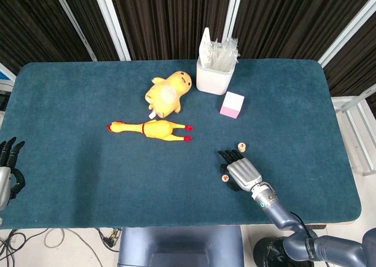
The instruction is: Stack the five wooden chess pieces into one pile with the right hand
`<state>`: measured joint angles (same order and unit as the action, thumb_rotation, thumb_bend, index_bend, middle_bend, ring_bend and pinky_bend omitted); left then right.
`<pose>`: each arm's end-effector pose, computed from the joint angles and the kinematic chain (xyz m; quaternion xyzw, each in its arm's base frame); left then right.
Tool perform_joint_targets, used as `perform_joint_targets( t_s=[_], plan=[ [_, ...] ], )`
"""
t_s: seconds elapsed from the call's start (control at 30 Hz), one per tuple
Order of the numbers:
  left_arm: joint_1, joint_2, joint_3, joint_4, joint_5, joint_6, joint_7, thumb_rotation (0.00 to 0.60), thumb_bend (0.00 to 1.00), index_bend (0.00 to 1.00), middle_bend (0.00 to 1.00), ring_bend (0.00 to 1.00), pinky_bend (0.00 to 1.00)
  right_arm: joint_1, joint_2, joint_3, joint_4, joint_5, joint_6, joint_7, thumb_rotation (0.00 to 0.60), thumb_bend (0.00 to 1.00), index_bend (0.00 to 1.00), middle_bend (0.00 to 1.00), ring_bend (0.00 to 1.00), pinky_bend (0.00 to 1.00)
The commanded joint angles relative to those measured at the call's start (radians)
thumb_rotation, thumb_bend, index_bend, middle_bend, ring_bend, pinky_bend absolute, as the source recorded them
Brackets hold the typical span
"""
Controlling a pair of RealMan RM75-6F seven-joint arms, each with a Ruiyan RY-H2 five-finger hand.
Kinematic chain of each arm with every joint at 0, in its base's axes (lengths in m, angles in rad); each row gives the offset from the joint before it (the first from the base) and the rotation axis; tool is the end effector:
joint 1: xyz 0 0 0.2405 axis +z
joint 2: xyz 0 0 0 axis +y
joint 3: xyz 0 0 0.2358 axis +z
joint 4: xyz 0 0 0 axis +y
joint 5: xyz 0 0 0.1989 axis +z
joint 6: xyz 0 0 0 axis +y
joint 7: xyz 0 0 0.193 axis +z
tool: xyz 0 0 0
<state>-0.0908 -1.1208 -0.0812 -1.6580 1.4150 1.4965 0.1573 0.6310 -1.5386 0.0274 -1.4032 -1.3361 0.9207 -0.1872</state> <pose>-0.2889 0.2341 0.1688 -0.5829 -0.3624 -0.3552 0.6346 -0.1760 -0.3239 -0.0500 0.7900 -0.3787 0.3157 0.3644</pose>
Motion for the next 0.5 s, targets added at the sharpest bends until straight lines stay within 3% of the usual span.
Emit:
perform_joint_targets(
  t_s=[0.03,0.5],
  plan=[
    [0.000,0.001,0.000,0.000,0.001,0.000,-0.002,0.600,0.82,0.11,0.00,0.00,0.01,0.001,-0.001,0.001,0.001,-0.001,-0.004,0.001,0.600,0.40,0.45,0.04,0.02,0.08],
    [0.000,0.000,-0.001,0.000,0.000,0.001,0.001,0.600,0.82,0.12,0.00,0.00,0.01,0.003,-0.005,0.005,0.007,0.001,-0.015,-0.011,0.600,0.40,0.45,0.04,0.02,0.08]
  ],
)
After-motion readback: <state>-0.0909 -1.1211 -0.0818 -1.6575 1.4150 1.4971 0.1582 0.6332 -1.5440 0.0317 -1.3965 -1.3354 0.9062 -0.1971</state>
